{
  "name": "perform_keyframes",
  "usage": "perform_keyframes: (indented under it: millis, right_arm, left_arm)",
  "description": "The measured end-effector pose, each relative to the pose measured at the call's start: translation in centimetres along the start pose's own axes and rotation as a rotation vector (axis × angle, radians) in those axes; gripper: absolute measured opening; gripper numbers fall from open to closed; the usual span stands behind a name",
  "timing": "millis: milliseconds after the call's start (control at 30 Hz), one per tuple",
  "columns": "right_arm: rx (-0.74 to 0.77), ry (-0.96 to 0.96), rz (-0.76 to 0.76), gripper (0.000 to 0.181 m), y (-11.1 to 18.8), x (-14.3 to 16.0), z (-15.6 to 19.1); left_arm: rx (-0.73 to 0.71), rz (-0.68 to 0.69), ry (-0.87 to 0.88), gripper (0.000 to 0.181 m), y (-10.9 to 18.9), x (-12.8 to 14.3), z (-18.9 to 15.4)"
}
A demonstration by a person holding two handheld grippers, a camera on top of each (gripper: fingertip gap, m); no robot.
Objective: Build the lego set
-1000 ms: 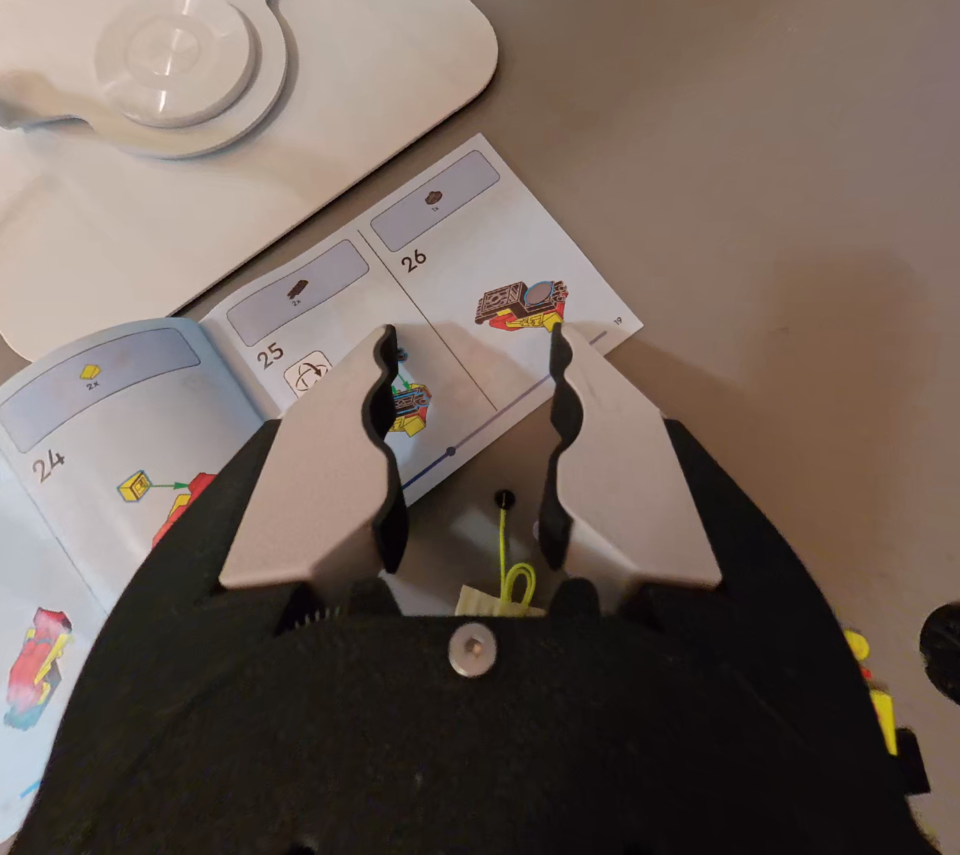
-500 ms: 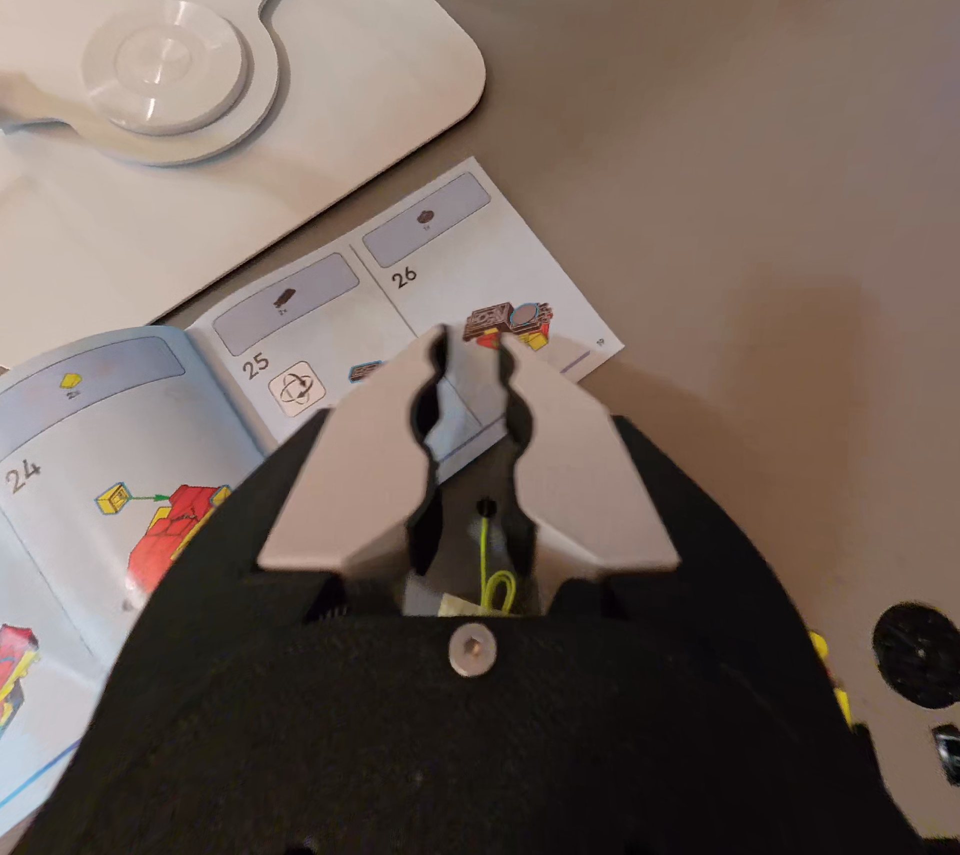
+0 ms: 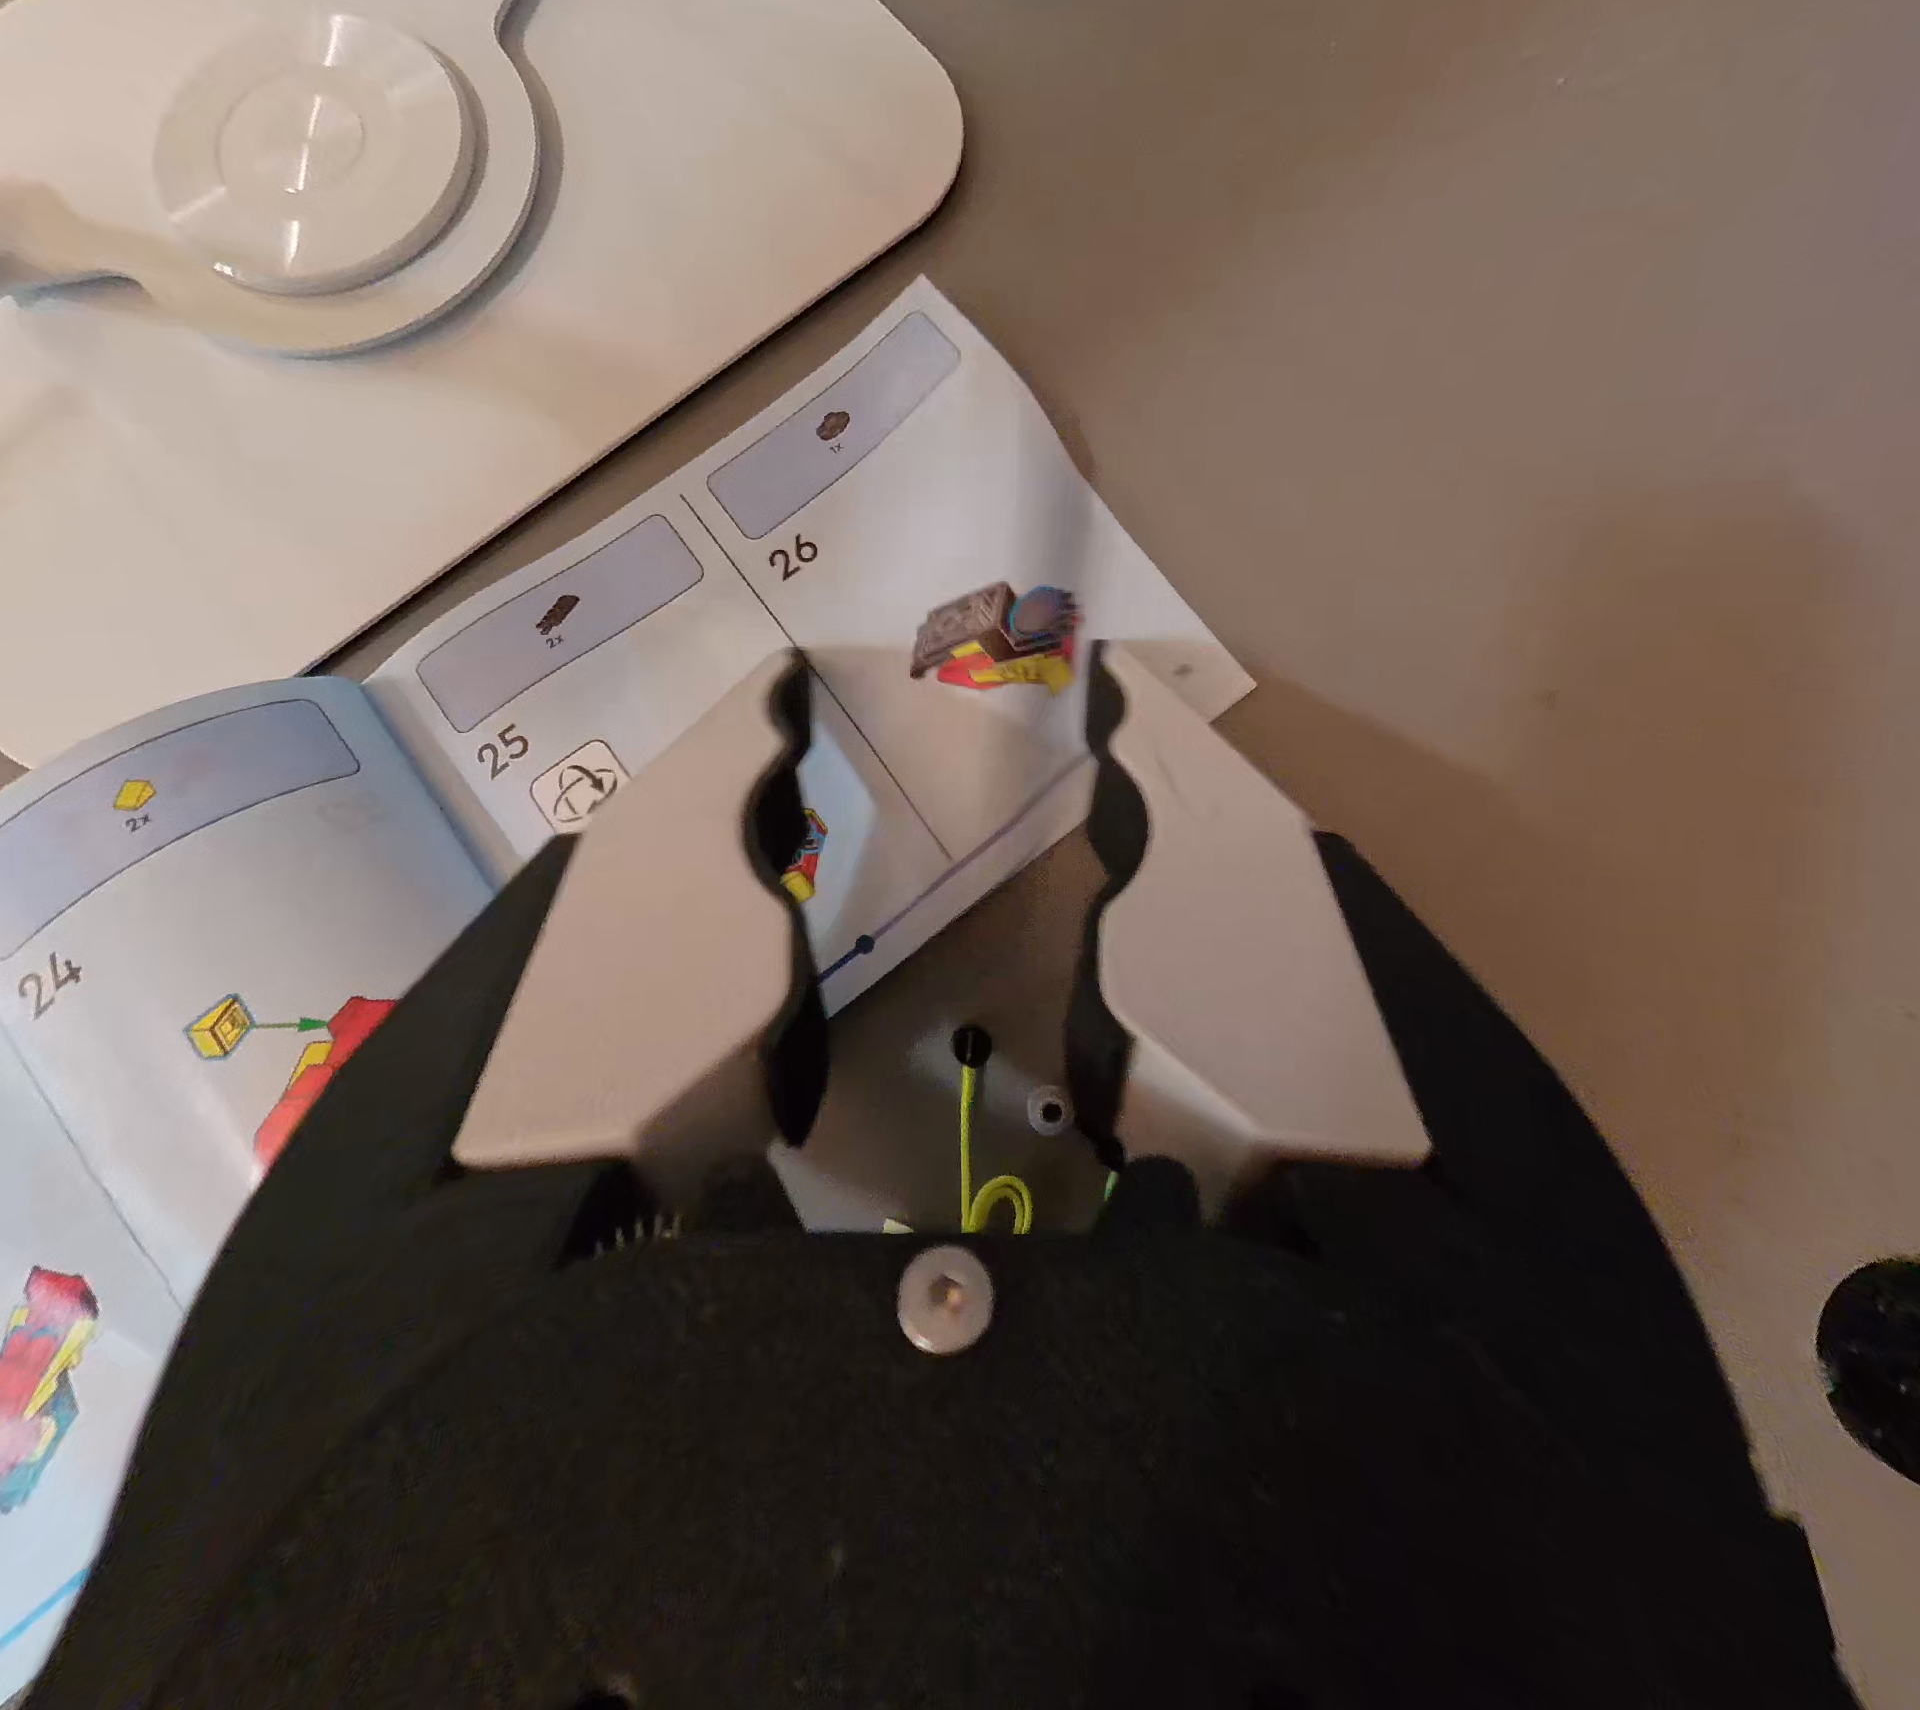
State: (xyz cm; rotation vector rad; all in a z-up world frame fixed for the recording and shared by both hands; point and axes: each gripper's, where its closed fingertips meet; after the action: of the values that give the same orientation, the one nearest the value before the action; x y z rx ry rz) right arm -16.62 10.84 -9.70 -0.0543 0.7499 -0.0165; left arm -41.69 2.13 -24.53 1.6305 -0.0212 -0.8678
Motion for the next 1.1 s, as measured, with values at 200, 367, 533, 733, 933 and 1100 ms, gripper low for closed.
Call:
perform_keyframes:
  millis: [200,367,533,733,933,1100]
  right_arm:
    - [-0.001,0.000,0.000,0.037,0.0,0.0,0.0]
    - [0.003,-0.001,-0.003,0.037,0.1,-0.1,-0.1]
    - [0.001,-0.007,-0.002,0.037,0.0,0.0,-0.1]
    - [0.002,-0.006,0.002,0.037,-0.1,0.0,-0.1]
    - [0.007,-0.007,0.005,0.037,-0.2,0.1,-0.3]
    - [0.013,-0.007,0.010,0.037,-0.3,0.2,-0.4]
  left_arm:
    - [-0.049,-0.015,0.005,0.004,0.0,-0.2,1.0]
    - [0.013,-0.075,0.085,0.000,0.9,-0.7,1.4]
    - [0.142,-0.200,0.203,0.003,3.4,-1.8,2.1]
    - [0.442,-0.394,0.459,0.005,7.3,-1.8,4.6]
    - [0.526,-0.483,0.640,0.006,9.6,1.9,10.1]
    - [0.404,-0.463,0.669,0.016,10.5,5.7,13.7]
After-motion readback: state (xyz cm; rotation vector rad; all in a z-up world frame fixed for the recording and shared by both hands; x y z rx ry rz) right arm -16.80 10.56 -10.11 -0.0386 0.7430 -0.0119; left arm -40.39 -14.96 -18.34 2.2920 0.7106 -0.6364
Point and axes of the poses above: each gripper's, where its closed fingertips meet, y back along the fingers, x out of its underside, z = x × y across the jaws, and after that the axes turned 12 degrees about z, right-handed
